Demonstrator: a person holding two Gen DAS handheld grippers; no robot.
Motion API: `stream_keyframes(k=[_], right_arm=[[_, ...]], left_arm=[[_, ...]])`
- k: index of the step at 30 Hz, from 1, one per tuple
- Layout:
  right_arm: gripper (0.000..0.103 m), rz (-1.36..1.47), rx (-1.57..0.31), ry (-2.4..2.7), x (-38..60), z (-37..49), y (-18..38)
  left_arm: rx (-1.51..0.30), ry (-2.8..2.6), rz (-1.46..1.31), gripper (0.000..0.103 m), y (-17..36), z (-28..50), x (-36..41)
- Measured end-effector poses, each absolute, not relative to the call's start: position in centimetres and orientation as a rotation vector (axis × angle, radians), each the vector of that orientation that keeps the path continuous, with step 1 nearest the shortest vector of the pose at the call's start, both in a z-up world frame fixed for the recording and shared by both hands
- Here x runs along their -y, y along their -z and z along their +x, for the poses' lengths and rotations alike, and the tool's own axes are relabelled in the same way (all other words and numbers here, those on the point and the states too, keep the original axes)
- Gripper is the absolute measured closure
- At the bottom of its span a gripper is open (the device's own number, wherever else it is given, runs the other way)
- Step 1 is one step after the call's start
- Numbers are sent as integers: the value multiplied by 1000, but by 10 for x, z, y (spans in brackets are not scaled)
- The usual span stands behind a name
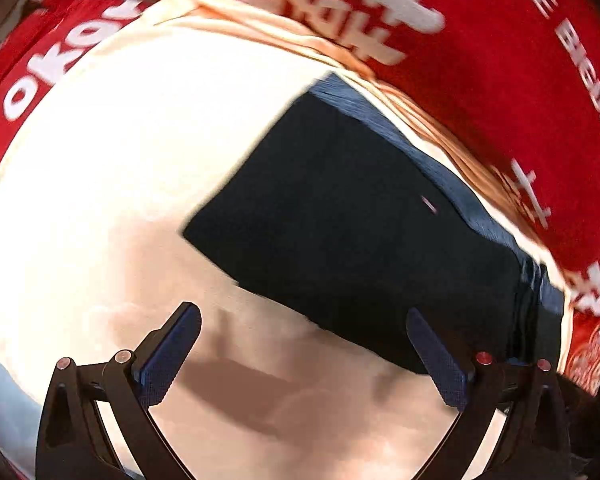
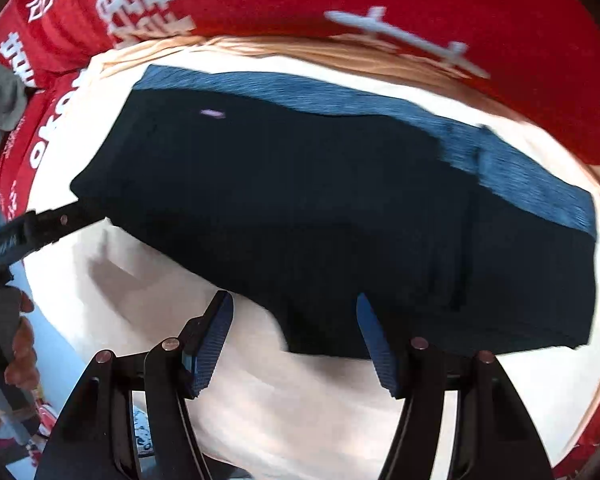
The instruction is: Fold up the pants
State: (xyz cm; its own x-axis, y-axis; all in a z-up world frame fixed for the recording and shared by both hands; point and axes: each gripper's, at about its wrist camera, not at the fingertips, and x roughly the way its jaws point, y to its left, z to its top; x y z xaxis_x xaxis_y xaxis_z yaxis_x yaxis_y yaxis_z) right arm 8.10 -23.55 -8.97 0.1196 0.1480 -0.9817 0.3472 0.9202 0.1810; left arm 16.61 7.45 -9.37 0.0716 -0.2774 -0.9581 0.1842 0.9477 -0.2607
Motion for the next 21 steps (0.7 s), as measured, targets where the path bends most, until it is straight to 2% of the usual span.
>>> stream_keyframes(k=[9,21], right_arm=[[35,470,-1500,117,212,116,117],[35,491,-1549,118,213,114,131]], left_arm=[[-1463,303,-79,0,108,176,-88],[-1478,340,-136,0,113,181,-82]])
